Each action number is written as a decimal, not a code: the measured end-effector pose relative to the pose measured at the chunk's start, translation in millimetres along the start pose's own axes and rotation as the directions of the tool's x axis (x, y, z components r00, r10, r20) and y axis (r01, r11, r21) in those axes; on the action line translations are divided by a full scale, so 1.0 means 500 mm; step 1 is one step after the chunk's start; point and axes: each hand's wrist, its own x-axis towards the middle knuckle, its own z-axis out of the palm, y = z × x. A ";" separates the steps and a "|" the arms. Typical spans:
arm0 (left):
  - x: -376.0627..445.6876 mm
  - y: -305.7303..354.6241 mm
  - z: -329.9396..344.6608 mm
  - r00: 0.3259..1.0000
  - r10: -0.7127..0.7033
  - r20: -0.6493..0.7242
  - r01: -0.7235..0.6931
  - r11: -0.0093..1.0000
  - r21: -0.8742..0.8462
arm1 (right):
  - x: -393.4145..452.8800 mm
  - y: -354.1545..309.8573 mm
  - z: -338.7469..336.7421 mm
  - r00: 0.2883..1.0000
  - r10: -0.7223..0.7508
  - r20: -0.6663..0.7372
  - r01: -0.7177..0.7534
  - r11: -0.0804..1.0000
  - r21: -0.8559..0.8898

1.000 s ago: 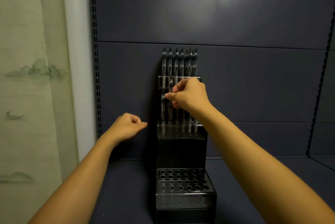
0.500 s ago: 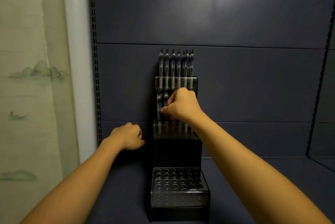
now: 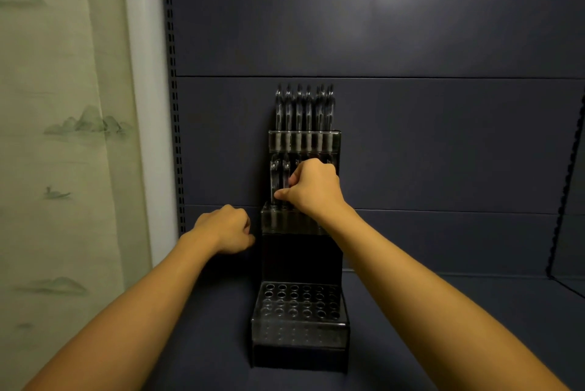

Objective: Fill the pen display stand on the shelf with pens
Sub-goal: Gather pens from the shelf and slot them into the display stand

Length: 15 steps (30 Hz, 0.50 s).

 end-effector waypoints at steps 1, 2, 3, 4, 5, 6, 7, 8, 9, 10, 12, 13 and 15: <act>-0.006 0.002 -0.002 1.000 -0.002 0.000 0.002 1.000 0.004 | -0.004 0.000 -0.002 1.000 -0.003 -0.004 0.003 1.000 -0.003; -0.013 0.002 -0.004 1.000 -0.005 0.000 0.005 1.000 0.011 | -0.010 -0.001 -0.004 1.000 -0.011 -0.012 0.011 1.000 -0.012; -0.020 0.002 -0.006 1.000 -0.005 -0.003 0.005 1.000 0.021 | -0.015 -0.002 -0.004 1.000 -0.023 -0.021 0.023 0.999 -0.029; -0.027 0.001 -0.009 1.000 -0.003 -0.009 0.004 1.000 0.030 | -0.023 -0.003 -0.005 0.999 -0.043 -0.031 0.042 0.998 -0.051; -0.033 -0.002 -0.012 1.000 0.001 -0.016 0.000 0.999 0.036 | -0.030 -0.003 -0.006 0.997 -0.064 -0.045 0.060 0.996 -0.073; -0.040 -0.004 -0.016 1.000 0.008 -0.024 -0.007 0.999 0.037 | -0.038 -0.002 -0.007 0.995 -0.080 -0.062 0.075 0.994 -0.086; -0.046 -0.006 -0.020 0.999 0.016 -0.030 -0.015 0.999 0.034 | -0.047 -0.001 -0.008 0.993 -0.087 -0.080 0.080 0.993 -0.089; -0.053 -0.008 -0.024 0.999 0.026 -0.033 -0.025 0.999 0.028 | -0.057 0.001 -0.009 0.991 -0.091 -0.098 0.082 0.993 -0.090; -0.061 -0.009 -0.026 0.999 0.036 -0.033 -0.035 0.999 0.025 | -0.067 0.002 -0.010 0.989 -0.094 -0.111 0.084 0.992 -0.092; -0.070 -0.009 -0.028 0.998 0.047 -0.030 -0.046 0.999 0.027 | -0.080 0.002 -0.011 0.988 -0.099 -0.115 0.088 0.991 -0.099; -0.089 -0.011 -0.026 0.997 0.069 -0.023 -0.068 0.997 0.036 | -0.107 0.001 -0.010 0.987 -0.110 -0.113 0.095 0.986 -0.134; -0.100 -0.011 -0.023 0.996 0.081 -0.026 -0.080 0.996 0.038 | -0.122 0.001 -0.010 0.987 -0.116 -0.114 0.099 0.984 -0.150; -0.121 -0.010 -0.017 0.994 0.101 -0.038 -0.100 0.994 0.040 | -0.148 0.005 -0.009 0.987 -0.126 -0.102 0.106 0.977 -0.182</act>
